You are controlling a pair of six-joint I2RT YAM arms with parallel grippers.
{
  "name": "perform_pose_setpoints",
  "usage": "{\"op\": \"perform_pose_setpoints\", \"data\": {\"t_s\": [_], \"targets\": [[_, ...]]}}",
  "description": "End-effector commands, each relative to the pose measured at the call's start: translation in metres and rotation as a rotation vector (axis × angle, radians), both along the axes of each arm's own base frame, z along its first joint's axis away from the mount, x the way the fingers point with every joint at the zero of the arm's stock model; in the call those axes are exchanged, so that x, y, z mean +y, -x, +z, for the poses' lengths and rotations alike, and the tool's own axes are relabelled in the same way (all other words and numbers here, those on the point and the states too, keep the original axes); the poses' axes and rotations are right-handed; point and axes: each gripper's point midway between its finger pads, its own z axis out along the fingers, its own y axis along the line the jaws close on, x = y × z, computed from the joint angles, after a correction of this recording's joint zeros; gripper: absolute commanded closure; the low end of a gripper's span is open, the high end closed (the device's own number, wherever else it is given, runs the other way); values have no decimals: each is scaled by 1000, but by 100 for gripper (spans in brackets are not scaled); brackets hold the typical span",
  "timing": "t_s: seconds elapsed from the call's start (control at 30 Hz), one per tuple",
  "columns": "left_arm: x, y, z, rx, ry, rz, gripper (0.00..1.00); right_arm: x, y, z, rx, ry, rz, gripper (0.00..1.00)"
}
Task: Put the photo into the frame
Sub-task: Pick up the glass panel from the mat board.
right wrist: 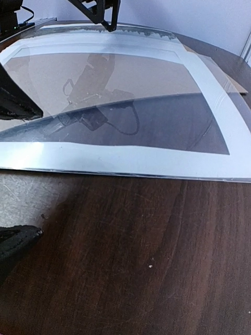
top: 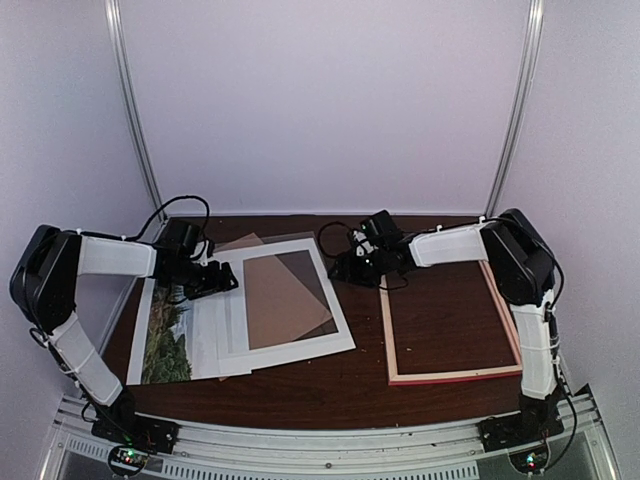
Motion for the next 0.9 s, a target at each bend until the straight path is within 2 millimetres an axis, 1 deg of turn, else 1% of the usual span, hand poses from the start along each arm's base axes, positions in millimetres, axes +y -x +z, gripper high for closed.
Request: {"op": "perform_pose_setpoints", "data": {"t_s": [0.0,0.23,0.4,0.5,0.6,0.77,0.8,0.87], "targets": [[3,-13,2,-15,-44,15,18,7,-4,-11,29,11,27,33],[8,-20,0,4,-68,46,18,24,-11,-14,62,-50,38,35],[8,-18,-10,41,-63,60,19,34,-15,-20,93,-104,35,38],[7,-15,-15,59,-50,61,20,41,-15,-20,112,-153,39,39],[2,-13,-19,68,-20,55,20,44,-15,-15,117,-191,43,41],[-2,-9,-26,82,8,47,21,45,-14,-4,117,-236,59,44],[-2,-9,-27,83,10,48,21,47,-16,2,101,-253,65,45],[-2,-8,-28,85,13,48,21,47,-16,8,88,-259,73,45]]}}
